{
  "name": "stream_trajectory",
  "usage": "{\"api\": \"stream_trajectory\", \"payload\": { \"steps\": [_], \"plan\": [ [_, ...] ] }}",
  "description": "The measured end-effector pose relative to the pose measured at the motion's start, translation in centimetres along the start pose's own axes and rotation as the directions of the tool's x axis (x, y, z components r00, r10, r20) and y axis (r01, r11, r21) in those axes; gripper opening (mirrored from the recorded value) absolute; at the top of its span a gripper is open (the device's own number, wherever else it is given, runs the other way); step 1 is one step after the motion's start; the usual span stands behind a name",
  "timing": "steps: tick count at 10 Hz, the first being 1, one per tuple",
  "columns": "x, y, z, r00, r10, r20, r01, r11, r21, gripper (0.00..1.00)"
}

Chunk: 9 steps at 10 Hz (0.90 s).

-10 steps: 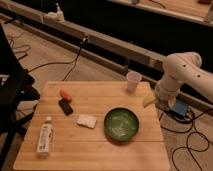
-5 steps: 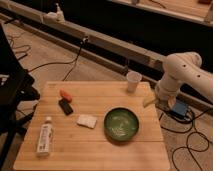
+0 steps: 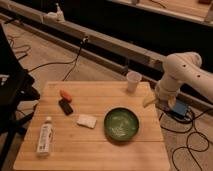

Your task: Drag the ceramic bowl in a circle

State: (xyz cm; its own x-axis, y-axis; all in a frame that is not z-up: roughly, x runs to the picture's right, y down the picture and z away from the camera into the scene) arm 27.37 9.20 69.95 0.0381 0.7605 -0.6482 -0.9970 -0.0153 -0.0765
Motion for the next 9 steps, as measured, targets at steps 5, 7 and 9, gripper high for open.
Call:
{"api": "stream_trajectory", "payload": {
  "steps": [5,7,9],
  "plan": [
    [-0.2,1.8,1.9,0.999,-0.034,0.041,0.036,0.999,-0.037,0.8],
    [-0.8,2.9,3.2,0.997,-0.024,0.075,0.03,0.997,-0.074,0.8],
    [-0.9,3.6,5.2,0.997,-0.01,0.079,0.019,0.994,-0.106,0.8]
  ]
}}
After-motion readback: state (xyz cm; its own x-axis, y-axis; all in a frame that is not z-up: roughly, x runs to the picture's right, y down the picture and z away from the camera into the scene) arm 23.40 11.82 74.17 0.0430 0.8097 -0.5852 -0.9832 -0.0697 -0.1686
